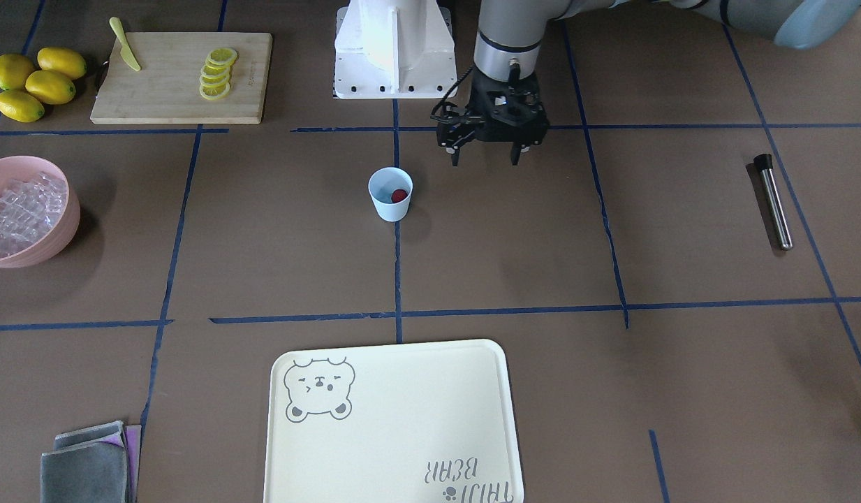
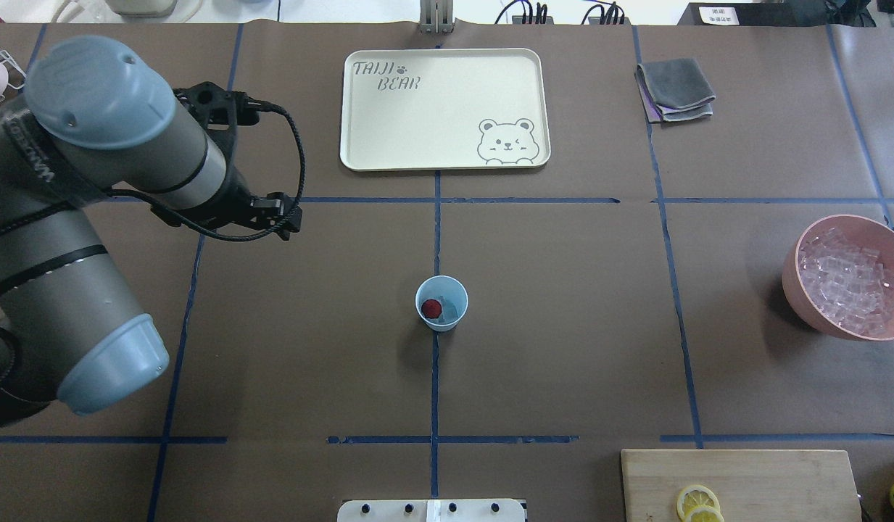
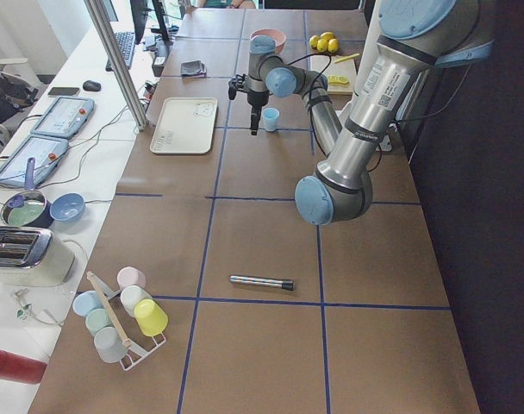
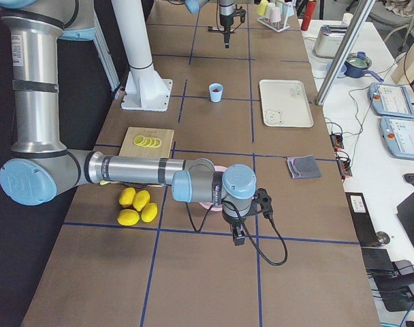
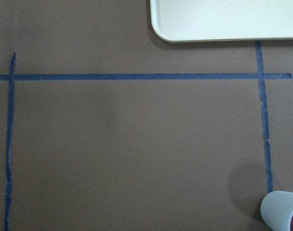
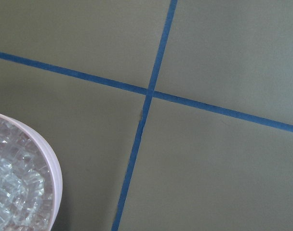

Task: Mash ice and strawberries in cup
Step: 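Move the left gripper back toward the metal rod near the table edge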

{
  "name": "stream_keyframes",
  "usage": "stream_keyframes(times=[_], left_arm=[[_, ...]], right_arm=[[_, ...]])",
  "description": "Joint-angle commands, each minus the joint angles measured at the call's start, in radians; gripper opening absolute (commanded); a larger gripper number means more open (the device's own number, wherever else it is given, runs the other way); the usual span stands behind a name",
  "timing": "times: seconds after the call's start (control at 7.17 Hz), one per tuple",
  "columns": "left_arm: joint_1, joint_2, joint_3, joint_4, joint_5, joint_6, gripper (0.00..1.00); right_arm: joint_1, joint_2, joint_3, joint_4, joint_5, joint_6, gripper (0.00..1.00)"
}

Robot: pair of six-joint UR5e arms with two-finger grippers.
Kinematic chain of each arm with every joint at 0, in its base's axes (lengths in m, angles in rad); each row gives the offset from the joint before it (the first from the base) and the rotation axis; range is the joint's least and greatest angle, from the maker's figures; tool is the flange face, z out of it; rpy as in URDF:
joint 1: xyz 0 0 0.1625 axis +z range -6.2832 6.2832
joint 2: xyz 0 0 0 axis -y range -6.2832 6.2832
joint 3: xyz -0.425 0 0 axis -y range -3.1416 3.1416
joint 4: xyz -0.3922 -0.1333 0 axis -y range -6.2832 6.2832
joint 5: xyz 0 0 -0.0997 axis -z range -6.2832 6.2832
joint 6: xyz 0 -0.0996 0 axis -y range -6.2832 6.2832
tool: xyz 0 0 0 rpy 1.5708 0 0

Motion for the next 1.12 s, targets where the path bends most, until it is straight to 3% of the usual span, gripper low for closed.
stream_keyframes(times=[0.0,0.7,0.84,0.98], left_arm=[[-0.131,0.137,-0.010,0.000,-0.084,0.213,1.00],[-0.418,0.441,0.010,-0.015,-0.165,0.622,1.00],[-0.447,0.490,0.049,-0.099,-0.217,0.624,1.00],[-0.449,0.562,0.126,-0.294,-0.232,0.620,1.00]], right_arm=[[-0.002,-0.001,-0.007,0.025,0.013,0.031,0.99],[0.000,0.000,0.004,0.040,0.013,0.180,1.00],[0.000,0.000,0.003,0.052,0.013,0.182,1.00],[-0.002,0.000,0.003,0.054,0.013,0.182,1.00]])
